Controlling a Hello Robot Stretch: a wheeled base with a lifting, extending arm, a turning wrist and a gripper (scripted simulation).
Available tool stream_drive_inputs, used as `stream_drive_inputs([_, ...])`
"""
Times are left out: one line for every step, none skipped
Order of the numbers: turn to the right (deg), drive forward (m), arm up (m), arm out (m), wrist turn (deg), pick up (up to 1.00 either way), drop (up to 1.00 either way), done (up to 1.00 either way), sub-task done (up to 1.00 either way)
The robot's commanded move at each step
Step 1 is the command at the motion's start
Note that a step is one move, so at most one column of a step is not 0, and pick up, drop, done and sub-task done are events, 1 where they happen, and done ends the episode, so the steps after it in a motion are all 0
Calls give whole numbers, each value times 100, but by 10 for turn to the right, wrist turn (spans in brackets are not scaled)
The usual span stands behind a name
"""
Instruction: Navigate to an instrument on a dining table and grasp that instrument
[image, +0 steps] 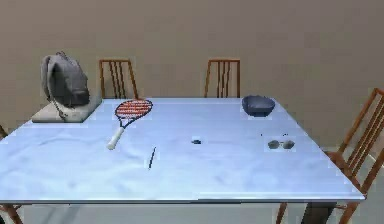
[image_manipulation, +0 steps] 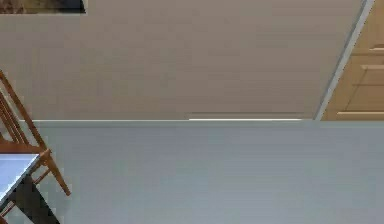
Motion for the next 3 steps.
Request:
stream_drive_inputs([-450,0,0,0,0,0,0,0,0])
stream_drive_inputs([-180,0,0,0,0,0,0,0,0])
stream_drive_inputs([450,0,0,0,0,0,0,0,0])
